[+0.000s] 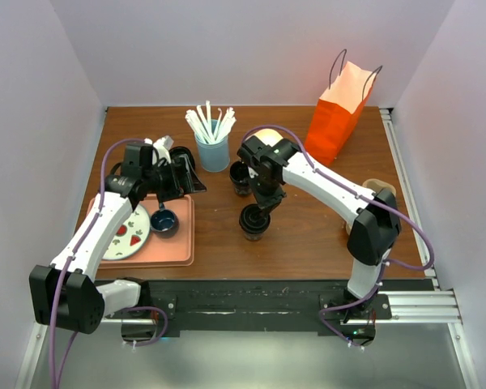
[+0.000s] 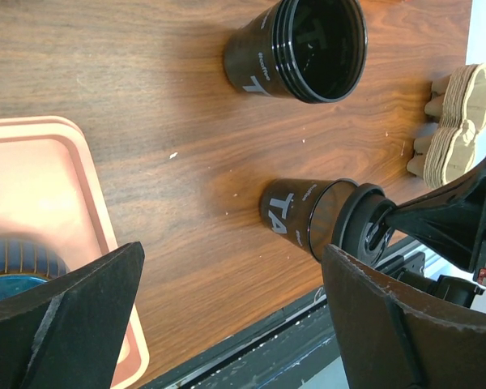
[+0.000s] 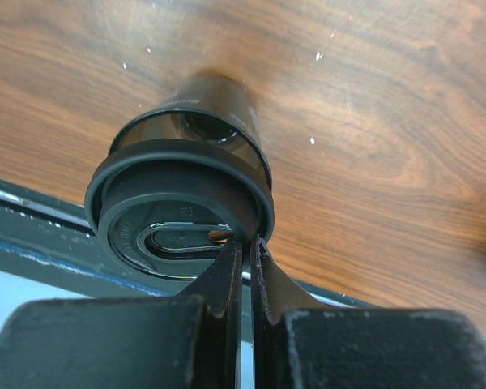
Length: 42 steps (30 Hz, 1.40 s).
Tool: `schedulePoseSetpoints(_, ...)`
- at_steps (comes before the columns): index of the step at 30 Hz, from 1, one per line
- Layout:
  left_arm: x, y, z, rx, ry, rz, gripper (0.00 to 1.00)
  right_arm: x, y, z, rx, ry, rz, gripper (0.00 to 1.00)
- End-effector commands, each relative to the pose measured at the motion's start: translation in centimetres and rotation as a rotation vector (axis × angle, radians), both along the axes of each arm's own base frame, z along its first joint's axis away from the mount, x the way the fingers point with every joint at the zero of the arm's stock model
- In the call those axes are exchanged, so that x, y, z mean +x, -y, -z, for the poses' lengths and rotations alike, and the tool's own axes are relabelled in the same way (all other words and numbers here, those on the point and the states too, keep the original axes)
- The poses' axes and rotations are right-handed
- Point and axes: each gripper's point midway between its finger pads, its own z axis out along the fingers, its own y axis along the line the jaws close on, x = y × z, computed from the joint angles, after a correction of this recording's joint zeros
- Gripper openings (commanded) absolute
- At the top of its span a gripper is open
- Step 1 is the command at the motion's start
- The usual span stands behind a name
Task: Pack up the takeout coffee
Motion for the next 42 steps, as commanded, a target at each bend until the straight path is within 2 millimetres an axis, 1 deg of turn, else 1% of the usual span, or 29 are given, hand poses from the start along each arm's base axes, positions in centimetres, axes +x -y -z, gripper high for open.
schedulePoseSetpoints(1,0.1,-0.1,-0.7,0.008,0.046,0.012,0.96,-0.6,-0.1,-1.1,0.012,-0.024,-0.030,0.02)
schedulePoseSetpoints(12,0.1,0.0,-0.8,0.006,0.049,0.017,0.96,-0.1,-0.4,0.0,-0.004,-0.034,-0.014,0.04)
schedulePoseSetpoints(22,0.0,0.0,-0.8,0.008,0.052,0.024,0.96,0.3,-0.9,0.2,-0.004,-0.032,0.001,0.05)
schedulePoseSetpoints(28,0.1,0.0,-0.9,0.007,0.055,0.028,0.96,0.5,-1.0,0.6,-0.013,-0.039,0.008,0.09)
schedulePoseSetpoints(29,0.1,0.0,-0.9,0.007,0.055,0.029,0.96,0.6,-1.0,0.6,-0.013,-0.037,0.012,0.11)
schedulePoseSetpoints(34,0.1,0.0,-1.0,0.011,0.058,0.034,0.96,0.5,-0.9,0.9,-0.030,-0.050,0.015,0.11)
schedulePoseSetpoints(37,0.2,0.0,-1.1,0.011,0.060,0.035,0.96,0.5,-0.7,0.8,-0.037,-0.047,0.018,0.09)
schedulePoseSetpoints(41,0.3,0.0,-1.3,0.014,0.063,0.036,0.96,0.9,-0.8,-0.3,-0.035,-0.030,0.026,0.08)
schedulePoseSetpoints(42,0.3,0.0,-1.3,0.013,0.062,0.035,0.96,0.8,-0.5,-0.5,-0.046,-0.031,0.027,0.08)
